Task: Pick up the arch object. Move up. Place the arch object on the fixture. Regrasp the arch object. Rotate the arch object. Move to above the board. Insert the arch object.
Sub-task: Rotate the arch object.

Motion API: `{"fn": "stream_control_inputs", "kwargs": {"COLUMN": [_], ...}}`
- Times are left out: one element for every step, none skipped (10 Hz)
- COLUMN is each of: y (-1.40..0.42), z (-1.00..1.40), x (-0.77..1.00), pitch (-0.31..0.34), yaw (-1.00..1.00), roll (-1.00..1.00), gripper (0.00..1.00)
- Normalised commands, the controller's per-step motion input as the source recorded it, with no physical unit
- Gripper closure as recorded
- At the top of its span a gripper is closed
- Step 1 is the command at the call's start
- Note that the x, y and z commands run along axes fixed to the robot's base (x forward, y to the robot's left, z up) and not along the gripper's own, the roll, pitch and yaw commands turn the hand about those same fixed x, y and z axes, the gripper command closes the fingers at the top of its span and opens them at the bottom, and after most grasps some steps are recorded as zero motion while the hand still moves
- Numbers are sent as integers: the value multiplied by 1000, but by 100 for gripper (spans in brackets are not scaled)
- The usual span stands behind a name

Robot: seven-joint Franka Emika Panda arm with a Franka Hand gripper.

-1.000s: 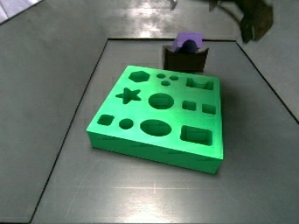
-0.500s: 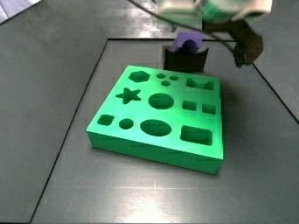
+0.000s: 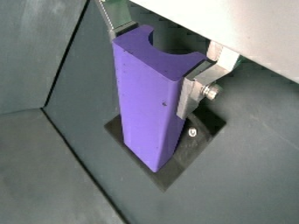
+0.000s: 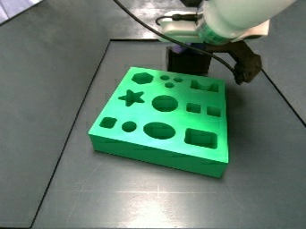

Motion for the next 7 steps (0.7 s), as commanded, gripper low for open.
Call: {"fn": "stream_control_inputs", "kwargs": {"y": [394,368,318,295,261,233,211], "z": [947,928,885,863,816,762,715], "x": [-1000,-1000,-1000,-1000,-1000,-1000,-1000], "pitch": [-27,-61,-96,-107,-127,-132,-137], "yaw": [5,5,-3,-10,-36,-61,-77], "roll": [-33,-82,-112,-117,-127,-131,-137], "gripper": [100,100,100,100,100,100,100]}}
